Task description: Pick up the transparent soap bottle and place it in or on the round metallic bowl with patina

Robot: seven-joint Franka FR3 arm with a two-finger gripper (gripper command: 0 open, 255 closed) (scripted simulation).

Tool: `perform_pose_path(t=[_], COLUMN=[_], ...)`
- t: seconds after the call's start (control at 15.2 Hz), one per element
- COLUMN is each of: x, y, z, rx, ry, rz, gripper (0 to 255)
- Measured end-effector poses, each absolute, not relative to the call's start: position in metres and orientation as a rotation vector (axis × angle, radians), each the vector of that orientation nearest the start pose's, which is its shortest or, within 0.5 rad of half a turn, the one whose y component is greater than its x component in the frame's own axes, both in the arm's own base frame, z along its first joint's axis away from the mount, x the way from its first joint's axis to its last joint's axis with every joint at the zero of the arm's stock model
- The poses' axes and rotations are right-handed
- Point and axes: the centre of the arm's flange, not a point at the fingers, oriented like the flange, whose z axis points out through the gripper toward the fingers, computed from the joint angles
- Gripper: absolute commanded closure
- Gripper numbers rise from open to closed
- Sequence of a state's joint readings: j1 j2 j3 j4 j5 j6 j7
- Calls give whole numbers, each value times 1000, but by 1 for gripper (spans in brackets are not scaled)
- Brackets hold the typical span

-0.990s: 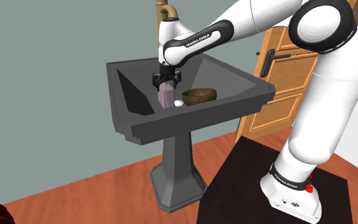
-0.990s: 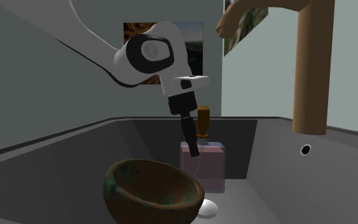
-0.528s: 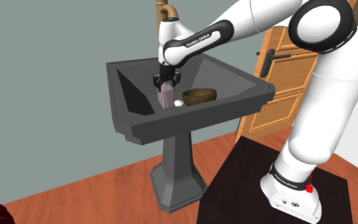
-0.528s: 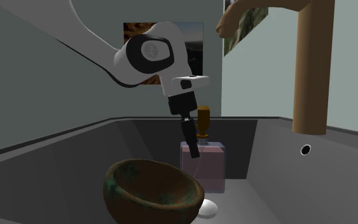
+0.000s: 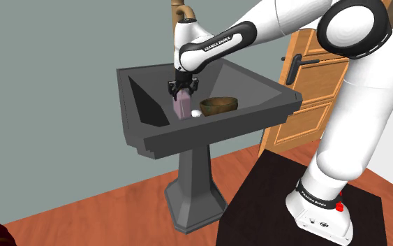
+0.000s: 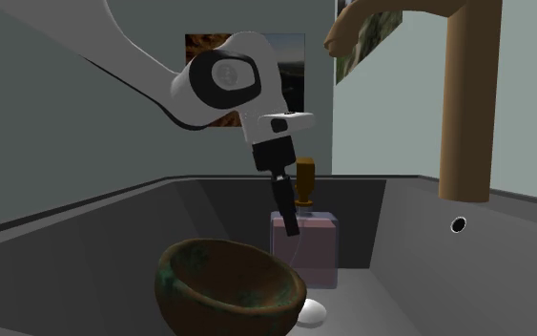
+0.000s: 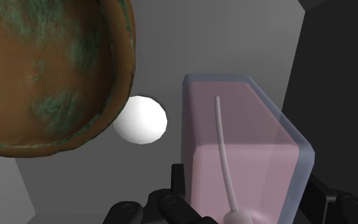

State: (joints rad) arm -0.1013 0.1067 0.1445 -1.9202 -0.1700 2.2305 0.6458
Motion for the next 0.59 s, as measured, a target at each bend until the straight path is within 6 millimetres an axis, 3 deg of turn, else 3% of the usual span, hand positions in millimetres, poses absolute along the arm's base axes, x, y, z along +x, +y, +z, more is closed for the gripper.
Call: perform_pose_path(t=[0.59], x=[605], y=[18], z=[503], rx=[-3067], ry=[807], rz=[-377], gripper=[255])
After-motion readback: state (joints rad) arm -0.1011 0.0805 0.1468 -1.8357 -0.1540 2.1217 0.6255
